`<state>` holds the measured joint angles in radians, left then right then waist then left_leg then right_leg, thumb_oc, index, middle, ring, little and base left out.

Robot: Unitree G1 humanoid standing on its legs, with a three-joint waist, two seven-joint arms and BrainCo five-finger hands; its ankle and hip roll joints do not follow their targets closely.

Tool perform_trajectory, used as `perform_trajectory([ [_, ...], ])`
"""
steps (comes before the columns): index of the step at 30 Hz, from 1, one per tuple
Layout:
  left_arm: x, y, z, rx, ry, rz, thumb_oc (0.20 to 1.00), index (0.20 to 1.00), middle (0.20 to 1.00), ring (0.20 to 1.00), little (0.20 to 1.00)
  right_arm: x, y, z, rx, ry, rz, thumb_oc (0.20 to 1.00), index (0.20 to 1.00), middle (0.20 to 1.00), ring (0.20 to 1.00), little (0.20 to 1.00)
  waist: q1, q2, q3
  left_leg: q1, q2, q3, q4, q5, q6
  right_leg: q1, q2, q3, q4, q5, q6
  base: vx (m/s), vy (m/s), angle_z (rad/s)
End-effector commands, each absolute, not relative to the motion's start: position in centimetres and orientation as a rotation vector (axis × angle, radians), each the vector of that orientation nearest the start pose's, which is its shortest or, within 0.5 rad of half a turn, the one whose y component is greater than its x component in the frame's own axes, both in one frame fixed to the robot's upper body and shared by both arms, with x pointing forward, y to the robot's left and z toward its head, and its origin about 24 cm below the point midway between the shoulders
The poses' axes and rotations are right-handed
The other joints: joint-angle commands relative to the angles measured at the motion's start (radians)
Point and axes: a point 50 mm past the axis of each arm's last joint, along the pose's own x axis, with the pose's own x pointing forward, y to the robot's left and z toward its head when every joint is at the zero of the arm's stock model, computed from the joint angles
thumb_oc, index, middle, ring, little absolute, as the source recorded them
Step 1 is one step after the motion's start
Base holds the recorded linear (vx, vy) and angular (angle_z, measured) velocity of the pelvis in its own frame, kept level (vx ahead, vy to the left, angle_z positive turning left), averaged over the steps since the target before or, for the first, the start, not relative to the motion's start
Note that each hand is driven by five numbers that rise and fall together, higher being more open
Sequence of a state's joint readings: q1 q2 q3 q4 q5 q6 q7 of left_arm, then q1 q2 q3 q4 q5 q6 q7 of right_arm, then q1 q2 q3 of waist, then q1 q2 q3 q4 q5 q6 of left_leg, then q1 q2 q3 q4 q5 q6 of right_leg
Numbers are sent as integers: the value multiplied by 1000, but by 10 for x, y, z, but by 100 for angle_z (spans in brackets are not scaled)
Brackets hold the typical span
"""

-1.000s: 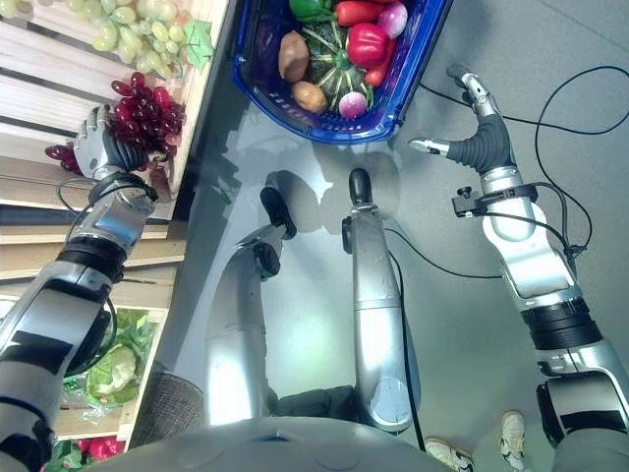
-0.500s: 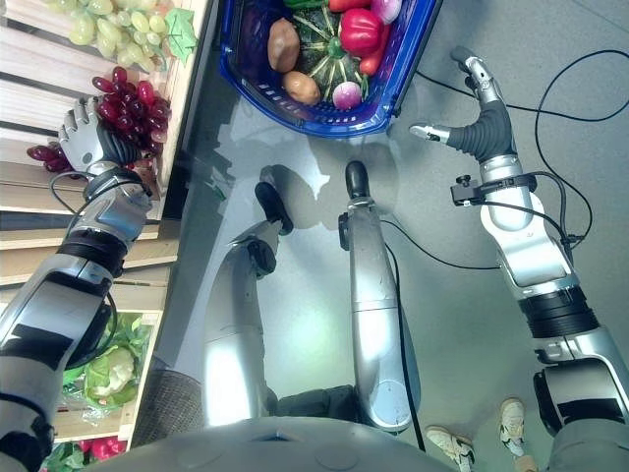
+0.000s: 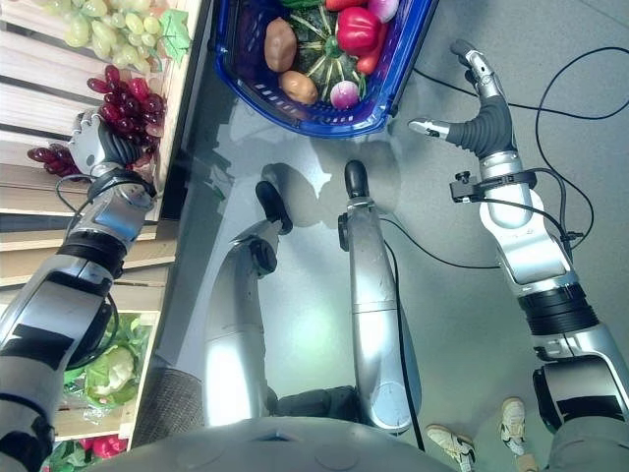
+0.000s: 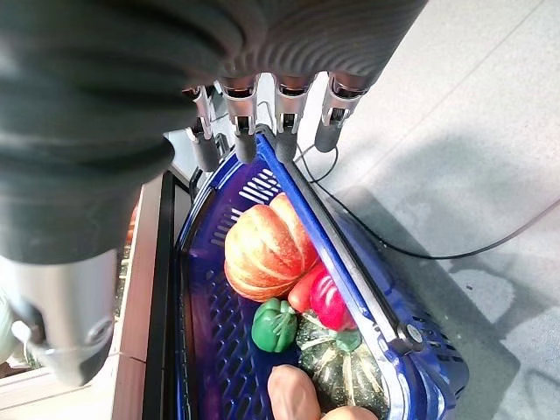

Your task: Pick up fruits and vegetables into the basket

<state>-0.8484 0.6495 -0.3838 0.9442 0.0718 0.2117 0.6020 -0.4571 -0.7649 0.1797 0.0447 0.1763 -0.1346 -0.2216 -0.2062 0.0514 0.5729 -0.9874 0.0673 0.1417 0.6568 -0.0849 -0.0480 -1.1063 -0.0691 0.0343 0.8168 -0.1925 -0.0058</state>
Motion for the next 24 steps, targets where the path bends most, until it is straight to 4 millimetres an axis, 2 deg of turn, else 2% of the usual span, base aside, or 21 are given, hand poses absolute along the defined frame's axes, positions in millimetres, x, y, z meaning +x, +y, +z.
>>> perform_trajectory([
  [1, 354, 303, 81, 790, 327, 599, 200, 200, 200, 200, 200, 306, -213, 208, -524, -596, -11, 1000, 1000, 1000, 1000, 1000, -18, -31, -53, 19, -64, 34, 48, -126, 43, 19, 49, -33, -75, 44, 43, 0, 0, 0],
  [9, 358, 299, 89, 518, 222, 609, 200, 200, 200, 200, 200, 305, -210, 206, -536, -584, -10, 1000, 1000, 1000, 1000, 1000, -13, -30, -53, 36, -63, 35, 45, -125, 45, 35, 47, -34, -75, 42, 40, -6, 1, 2],
  [19, 360, 282, 96, -22, 61, 533, 200, 200, 200, 200, 200, 304, -204, 197, -561, -544, 21, 1000, 1000, 1000, 1000, 1000, 1, -21, -53, 104, -70, 32, 19, -123, 48, 98, 44, -40, -83, 30, 38, -13, 8, 5],
  [24, 357, 273, 106, -234, -43, 461, 200, 200, 200, 200, 200, 304, -201, 186, -616, -454, 79, 1000, 1000, 1000, 1000, 1000, 8, -15, -53, 166, -77, 36, -3, -123, 50, 158, 41, -44, -97, 25, 37, -4, 35, 3],
])
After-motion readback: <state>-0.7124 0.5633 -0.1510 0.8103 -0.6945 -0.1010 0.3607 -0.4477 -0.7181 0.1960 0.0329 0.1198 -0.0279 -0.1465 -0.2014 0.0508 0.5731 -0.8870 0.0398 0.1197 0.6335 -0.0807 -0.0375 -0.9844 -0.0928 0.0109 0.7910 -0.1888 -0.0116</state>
